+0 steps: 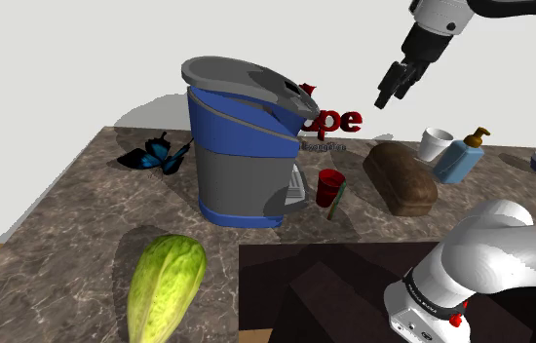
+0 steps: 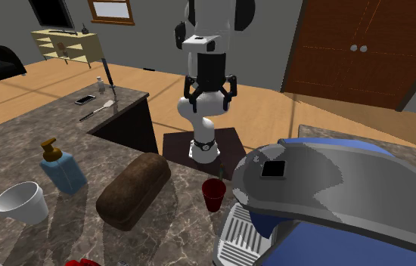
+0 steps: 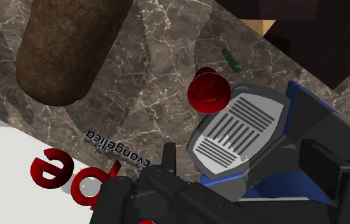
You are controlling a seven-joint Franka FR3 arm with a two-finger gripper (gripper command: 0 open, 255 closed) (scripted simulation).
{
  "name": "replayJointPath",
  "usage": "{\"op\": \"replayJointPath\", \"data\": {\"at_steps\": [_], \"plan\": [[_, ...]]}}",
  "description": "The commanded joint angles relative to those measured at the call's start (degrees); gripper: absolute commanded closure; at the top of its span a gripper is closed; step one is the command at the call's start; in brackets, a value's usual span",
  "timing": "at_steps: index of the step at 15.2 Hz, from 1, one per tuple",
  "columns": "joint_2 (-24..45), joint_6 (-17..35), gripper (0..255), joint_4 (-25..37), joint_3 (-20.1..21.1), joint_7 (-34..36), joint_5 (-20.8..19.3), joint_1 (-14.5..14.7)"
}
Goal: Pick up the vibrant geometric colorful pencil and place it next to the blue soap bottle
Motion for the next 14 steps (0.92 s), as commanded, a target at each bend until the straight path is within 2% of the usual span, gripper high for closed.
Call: {"op": "replayJointPath", "data": {"at_steps": [1,14], "plan": [[0.0,0.0,0,0.0,0.0,0.0,0.0,0.0],[-5.2,21.1,0,-27.2,2.5,2.1,2.3,2.6]]}}
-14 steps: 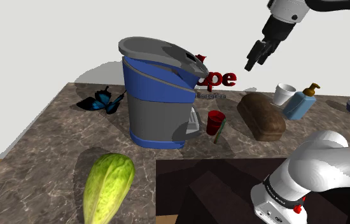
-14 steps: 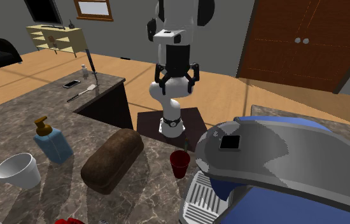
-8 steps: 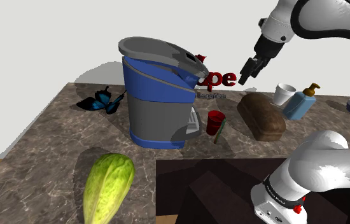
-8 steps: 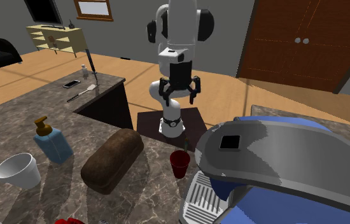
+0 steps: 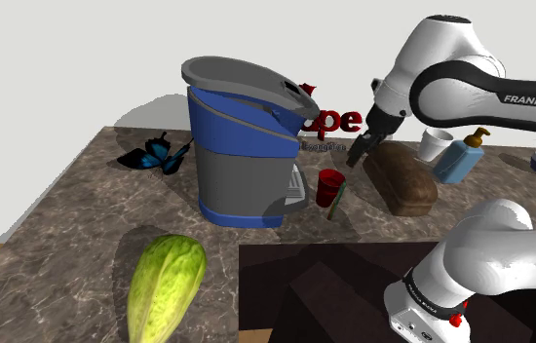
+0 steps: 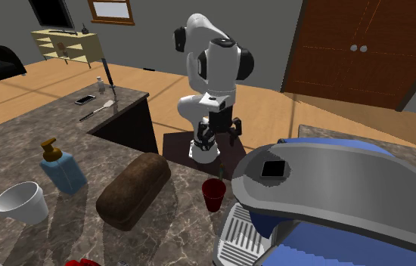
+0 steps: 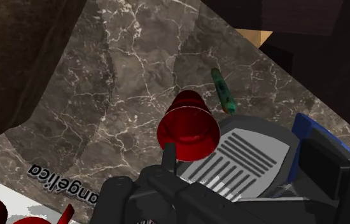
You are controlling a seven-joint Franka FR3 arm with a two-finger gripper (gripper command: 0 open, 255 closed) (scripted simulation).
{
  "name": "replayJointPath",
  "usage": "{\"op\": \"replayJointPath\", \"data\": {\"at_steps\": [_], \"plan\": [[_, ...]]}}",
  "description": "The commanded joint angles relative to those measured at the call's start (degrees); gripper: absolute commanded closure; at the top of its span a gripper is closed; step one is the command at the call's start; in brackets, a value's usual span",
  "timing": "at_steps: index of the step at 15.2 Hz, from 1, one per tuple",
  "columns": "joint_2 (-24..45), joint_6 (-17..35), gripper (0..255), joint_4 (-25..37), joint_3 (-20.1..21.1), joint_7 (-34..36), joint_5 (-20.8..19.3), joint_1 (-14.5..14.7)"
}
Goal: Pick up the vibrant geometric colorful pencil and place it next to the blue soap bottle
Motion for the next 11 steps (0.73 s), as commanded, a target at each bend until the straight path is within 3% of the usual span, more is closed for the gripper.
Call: {"op": "replayJointPath", "data": {"at_steps": [1,11], "plan": [[0.2,3.5,0,-3.4,0.5,0.4,0.5,0.6],[4.3,15.0,0,-10.9,1.0,0.9,0.8,1.0]]}}
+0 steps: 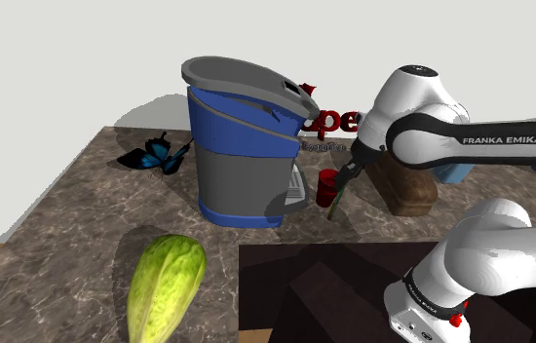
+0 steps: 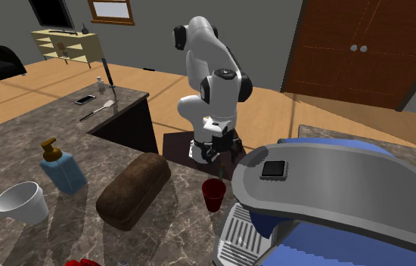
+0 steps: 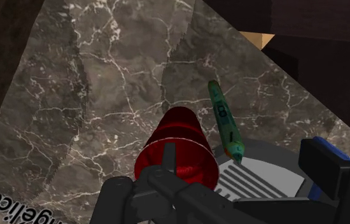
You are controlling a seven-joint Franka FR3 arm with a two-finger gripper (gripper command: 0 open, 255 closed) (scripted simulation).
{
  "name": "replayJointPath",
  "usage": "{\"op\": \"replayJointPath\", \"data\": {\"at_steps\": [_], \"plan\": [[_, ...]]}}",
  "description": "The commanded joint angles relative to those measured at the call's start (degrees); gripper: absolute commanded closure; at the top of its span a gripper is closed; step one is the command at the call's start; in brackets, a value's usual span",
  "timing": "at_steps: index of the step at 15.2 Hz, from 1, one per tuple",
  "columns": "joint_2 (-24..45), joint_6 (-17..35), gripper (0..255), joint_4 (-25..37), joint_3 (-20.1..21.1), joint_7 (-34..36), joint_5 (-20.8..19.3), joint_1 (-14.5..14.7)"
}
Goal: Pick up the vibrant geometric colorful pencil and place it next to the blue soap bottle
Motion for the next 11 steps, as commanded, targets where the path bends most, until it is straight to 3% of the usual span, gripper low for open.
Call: {"op": "replayJointPath", "data": {"at_steps": [1,8,9,11], "plan": [[0.6,0.9,0,-0.2,0.0,0.0,0.0,0.0],[0.6,0.9,0,-0.2,0.0,0.0,0.0,0.0],[0.6,0.9,255,-0.2,0.0,0.0,0.0,0.0],[0.6,0.9,255,-0.2,0.0,0.0,0.0,0.0]]}}
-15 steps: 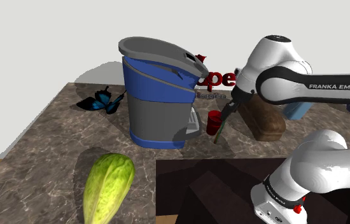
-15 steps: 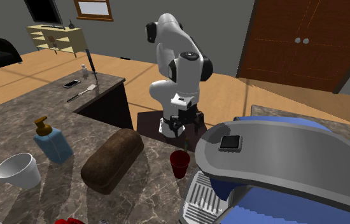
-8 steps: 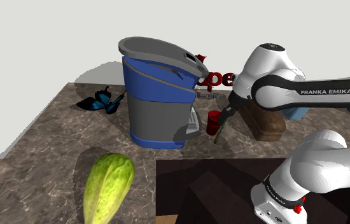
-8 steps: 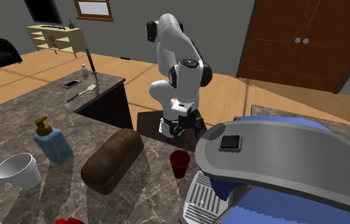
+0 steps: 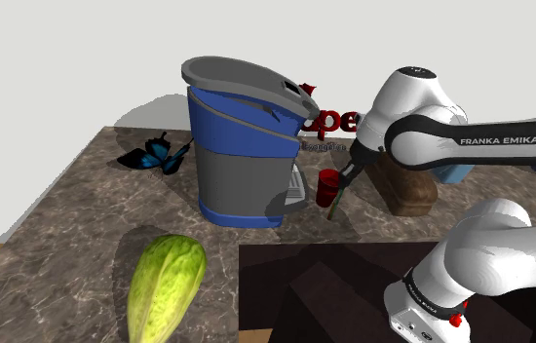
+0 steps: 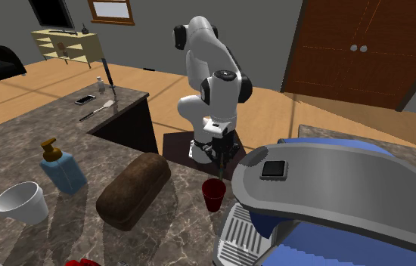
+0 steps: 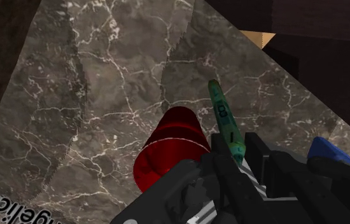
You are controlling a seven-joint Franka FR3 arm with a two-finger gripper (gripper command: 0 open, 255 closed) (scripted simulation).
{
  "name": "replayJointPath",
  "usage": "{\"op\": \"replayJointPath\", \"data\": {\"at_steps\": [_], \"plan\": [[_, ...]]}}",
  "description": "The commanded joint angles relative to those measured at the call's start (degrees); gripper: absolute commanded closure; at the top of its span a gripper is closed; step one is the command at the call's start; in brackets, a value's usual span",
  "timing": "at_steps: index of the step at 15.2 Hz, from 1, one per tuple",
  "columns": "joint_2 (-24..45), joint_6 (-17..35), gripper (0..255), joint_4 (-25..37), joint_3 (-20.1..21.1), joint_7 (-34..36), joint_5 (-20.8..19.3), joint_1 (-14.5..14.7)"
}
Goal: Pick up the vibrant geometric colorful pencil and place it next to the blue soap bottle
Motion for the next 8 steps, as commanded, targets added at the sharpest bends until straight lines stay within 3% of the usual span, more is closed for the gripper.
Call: {"op": "replayJointPath", "data": {"at_steps": [1,8], "plan": [[0.0,0.0,255,0.0,0.0,0.0,0.0,0.0],[-0.4,-1.0,255,0.6,0.0,0.0,0.0,0.0]]}}
